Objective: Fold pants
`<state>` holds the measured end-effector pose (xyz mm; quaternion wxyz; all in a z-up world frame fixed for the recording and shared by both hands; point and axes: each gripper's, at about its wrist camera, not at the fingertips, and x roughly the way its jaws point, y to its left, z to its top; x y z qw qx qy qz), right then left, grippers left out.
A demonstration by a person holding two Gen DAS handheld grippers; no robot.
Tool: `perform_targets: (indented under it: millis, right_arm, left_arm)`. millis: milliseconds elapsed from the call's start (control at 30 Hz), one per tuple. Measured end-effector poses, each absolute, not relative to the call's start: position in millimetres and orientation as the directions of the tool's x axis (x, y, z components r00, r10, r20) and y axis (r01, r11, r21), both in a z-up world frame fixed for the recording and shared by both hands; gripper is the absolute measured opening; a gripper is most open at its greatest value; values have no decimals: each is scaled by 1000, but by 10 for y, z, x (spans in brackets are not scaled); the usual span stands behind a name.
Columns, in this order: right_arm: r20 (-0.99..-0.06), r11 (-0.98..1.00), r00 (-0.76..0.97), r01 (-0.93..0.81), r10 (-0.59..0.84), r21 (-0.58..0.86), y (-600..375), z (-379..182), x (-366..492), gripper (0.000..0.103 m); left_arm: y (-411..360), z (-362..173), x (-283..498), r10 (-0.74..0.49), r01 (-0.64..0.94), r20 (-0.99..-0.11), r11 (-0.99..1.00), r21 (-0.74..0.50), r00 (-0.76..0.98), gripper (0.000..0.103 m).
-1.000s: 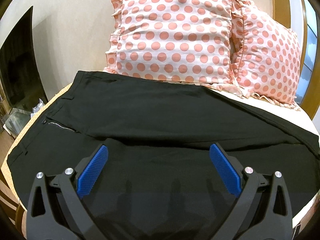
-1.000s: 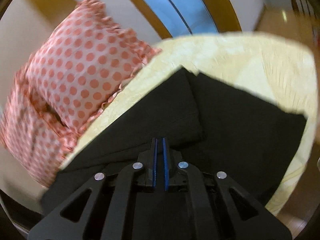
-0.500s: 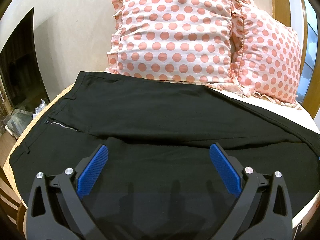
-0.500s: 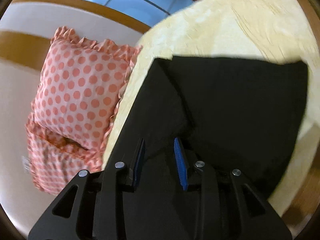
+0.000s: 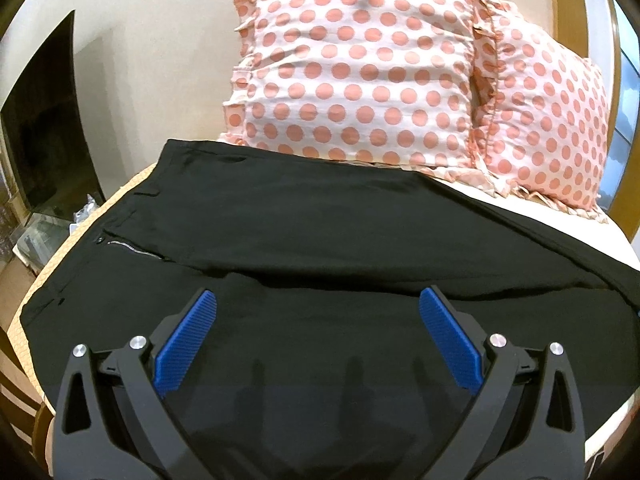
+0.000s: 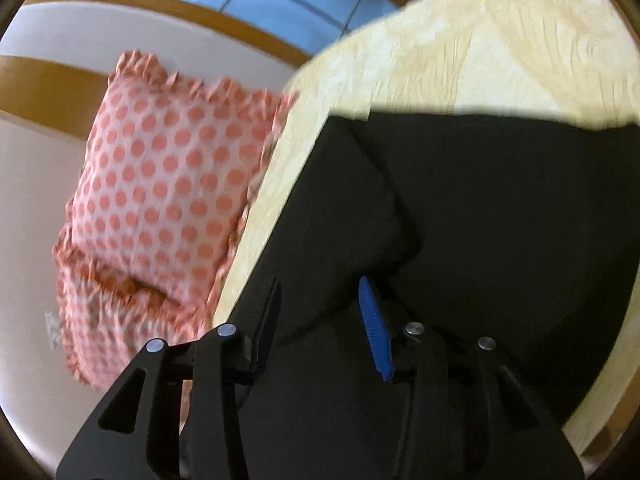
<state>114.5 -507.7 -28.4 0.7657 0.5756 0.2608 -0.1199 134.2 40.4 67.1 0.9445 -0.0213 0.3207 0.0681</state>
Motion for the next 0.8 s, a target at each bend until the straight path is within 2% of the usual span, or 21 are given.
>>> perform_targets:
  millis: [200, 433, 500, 700, 767, 800]
  right_arm:
    - [-582, 188, 789, 552, 199, 813, -5168, -343, 1200, 49]
    - [-548, 207, 826, 518, 128, 830, -5307, -336, 1319, 50]
    - [-566, 243, 818, 531, 104, 812, -5278, -348, 1313, 37]
    - [-594, 243, 803, 570, 36, 785, -5281, -349, 1254, 33]
    - [-602, 264, 798, 576, 20, 773, -5301, -365, 1322, 18]
    - [-596, 269, 802, 569, 25, 777, -5301, -391, 1344, 5]
  left_arm:
    - [339, 624, 1390, 81, -117, -631, 993, -15, 771, 101]
    - [338, 619, 1362, 94, -120, -623, 993, 1, 776, 101]
    - [383, 629, 1372, 102, -134, -622, 991, -4, 776, 101]
    - [458, 640, 1413, 110, -160, -621, 987, -26, 776, 101]
    - [453, 632, 1421, 100, -153, -627, 988, -31, 772, 101]
    - [454, 630, 1420, 100, -152, -629, 988, -29, 771, 101]
